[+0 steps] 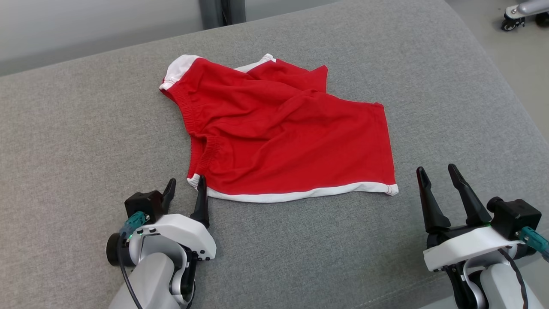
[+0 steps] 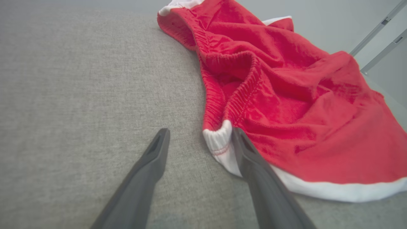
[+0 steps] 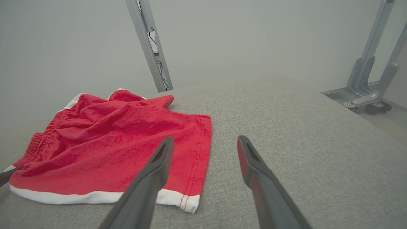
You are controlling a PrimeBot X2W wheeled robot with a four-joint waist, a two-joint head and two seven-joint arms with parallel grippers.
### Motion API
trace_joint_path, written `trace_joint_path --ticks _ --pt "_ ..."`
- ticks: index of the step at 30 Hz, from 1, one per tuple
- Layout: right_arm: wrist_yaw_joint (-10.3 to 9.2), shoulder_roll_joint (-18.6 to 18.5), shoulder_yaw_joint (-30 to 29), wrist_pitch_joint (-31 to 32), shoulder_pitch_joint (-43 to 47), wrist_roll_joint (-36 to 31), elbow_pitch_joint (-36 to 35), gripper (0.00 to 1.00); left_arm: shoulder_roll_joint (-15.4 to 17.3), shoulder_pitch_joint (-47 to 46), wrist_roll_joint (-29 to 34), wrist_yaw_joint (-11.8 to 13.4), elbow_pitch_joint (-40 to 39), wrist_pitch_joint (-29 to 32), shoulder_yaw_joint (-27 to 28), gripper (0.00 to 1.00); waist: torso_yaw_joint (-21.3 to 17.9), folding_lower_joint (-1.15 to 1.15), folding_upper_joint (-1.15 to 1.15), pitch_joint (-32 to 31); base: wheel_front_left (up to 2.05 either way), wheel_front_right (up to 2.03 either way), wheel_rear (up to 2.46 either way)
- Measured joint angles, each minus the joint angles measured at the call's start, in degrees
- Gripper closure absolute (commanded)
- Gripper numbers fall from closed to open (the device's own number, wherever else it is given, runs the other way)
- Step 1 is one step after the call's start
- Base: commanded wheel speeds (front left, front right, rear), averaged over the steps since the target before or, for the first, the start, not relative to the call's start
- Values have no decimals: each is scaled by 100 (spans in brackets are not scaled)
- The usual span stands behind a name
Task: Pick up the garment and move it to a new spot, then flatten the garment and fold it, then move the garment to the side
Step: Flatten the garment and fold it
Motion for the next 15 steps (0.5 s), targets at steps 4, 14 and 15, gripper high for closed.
trace_joint_path --ticks 4,14,15 --pt "1 34 21 0 -9 -9 24 0 5 -111 -134 -79 105 -7 -96 100 21 0 0 30 0 0 0" --pt "0 256 60 0 20 579 878 0 -2 118 -166 -148 -535 4 -25 100 233 0 0 -56 0 0 0" --pt "1 292 88 1 12 695 977 0 0 166 -157 -151 -619 4 -21 100 260 0 0 -73 0 0 0"
